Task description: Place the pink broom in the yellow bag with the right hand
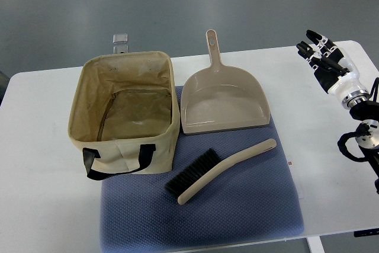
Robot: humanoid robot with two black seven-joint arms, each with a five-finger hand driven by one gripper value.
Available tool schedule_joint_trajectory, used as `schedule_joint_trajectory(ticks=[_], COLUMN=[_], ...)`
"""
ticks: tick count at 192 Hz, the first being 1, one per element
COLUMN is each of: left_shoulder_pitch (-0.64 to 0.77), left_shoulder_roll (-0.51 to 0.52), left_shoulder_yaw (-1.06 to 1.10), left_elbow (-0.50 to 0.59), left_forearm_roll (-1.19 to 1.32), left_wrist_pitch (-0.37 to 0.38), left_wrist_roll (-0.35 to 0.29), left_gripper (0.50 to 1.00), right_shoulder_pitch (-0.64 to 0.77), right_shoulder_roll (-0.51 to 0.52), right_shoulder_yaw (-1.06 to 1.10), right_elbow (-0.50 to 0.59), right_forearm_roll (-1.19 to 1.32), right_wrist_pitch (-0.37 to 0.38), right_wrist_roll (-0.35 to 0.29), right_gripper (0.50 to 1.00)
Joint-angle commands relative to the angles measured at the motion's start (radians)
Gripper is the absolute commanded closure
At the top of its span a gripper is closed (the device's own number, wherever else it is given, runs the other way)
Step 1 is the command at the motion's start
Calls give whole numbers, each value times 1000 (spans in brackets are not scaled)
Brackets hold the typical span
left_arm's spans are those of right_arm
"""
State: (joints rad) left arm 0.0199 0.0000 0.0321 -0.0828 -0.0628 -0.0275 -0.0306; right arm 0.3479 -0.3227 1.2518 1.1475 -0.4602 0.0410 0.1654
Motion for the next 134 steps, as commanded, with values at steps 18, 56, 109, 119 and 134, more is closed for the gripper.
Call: schedule_joint_trajectory(ticks=[18, 56, 109, 119, 134], left_shoulder_pitch=[0, 0, 0, 0, 0], left_shoulder_roll=[0, 0, 0, 0, 0], left_shoulder_yaw=[0, 0, 0, 0, 0], left_elbow=[0, 0, 0, 0, 0], left_forearm_roll=[0, 0, 0, 0, 0], left_wrist_pitch=[0, 0, 0, 0, 0], left_wrist_roll=[0, 0, 0, 0, 0], left_gripper=[500, 500, 500, 500, 500], right_shoulder_pitch=[23, 59, 169, 178, 197], right_shoulder_roll=[-16, -107, -305, -317, -329], right_shoulder_yaw=[0, -49, -338, -371, -434], right_elbow=[0, 6, 72, 95, 126], right_forearm_roll=[0, 2, -38, -92, -195], right_wrist_pitch=[-1, -4, -7, -7, -7], right_wrist_roll=[-1, 28, 132, 137, 141], right_gripper=[570, 572, 574, 574, 574])
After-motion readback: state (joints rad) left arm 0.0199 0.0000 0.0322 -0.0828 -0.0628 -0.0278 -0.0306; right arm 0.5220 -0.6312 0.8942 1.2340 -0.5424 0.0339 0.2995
